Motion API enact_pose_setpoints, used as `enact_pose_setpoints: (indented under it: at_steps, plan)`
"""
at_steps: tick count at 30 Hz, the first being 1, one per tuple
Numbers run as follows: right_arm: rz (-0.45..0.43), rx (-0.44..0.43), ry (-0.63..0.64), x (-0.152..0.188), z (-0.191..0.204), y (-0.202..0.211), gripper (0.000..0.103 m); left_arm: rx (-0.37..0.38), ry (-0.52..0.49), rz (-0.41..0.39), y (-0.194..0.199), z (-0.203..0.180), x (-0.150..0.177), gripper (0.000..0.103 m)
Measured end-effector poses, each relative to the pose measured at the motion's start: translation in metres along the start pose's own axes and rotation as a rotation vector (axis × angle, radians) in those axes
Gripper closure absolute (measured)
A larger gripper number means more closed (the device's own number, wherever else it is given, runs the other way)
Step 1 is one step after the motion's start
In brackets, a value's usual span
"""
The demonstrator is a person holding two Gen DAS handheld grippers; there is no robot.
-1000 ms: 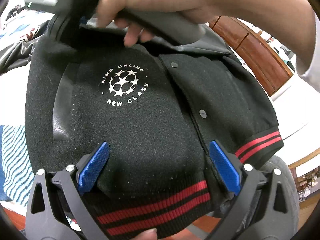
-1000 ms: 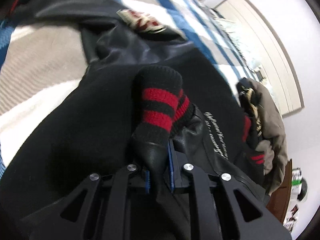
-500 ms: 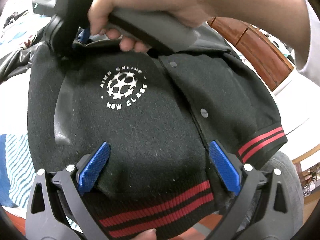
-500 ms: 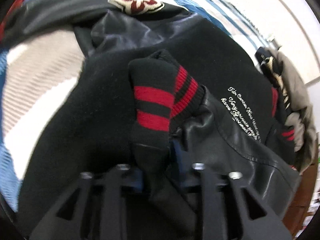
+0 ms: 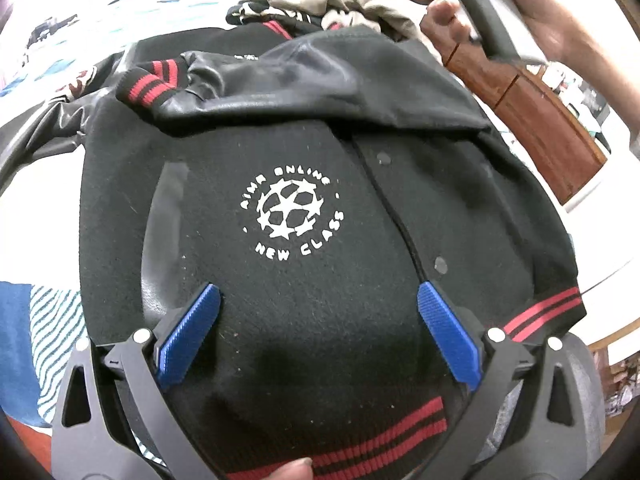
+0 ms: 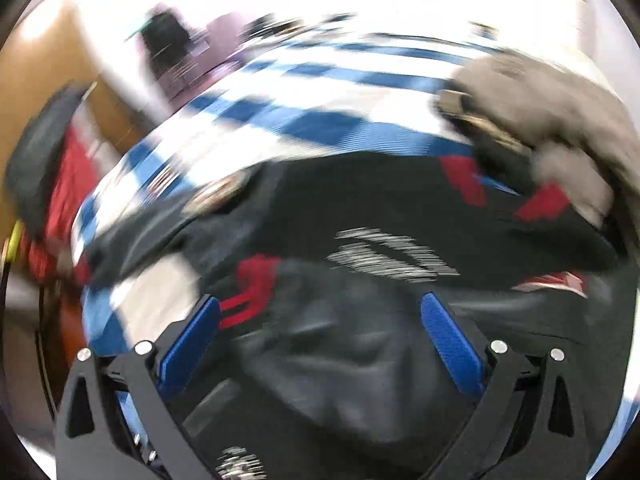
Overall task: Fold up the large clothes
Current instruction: 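Open the right tool and withdraw it from the folded sleeve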
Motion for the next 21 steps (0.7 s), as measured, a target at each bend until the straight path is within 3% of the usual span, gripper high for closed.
enact_pose_setpoints:
  at_steps: [3,6,11,17,21]
  plan:
    - [-0.075,0.037,-0.185,-0.005,-0.074,0.01,0.005,-0.009,-0.015,0.002,0.0,-0.001,0.002,0.006]
    - [-0.089,0.057,-0.277,0.001,-0.118,0.003,0.005,0.015,0.01,0.028,-0.004,0.001,0.002,0.006]
    - [0.012,0.073,-0.373,0.031,-0.158,-0.048,0.004,0.031,0.025,0.037,-0.007,0.0,0.001,0.006]
    - [-0.003,0.093,-0.408,0.044,-0.165,-0.065,0.004,0.003,-0.017,0.041,-0.015,-0.008,0.003,0.006]
    - [-0.015,0.05,-0.354,0.047,-0.129,-0.039,0.004,0.006,-0.03,0.021,-0.008,-0.01,-0.005,0.006]
Point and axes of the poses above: each gripper's, at about its wrist camera, not at the fingertips, and y roughly against the way its jaws point, z to its left, x to its underside, the point moved 6 cm from there along -y, roughly the way its jaws point, and after that the axes turned 12 degrees about -x, right-handed, at the moved point
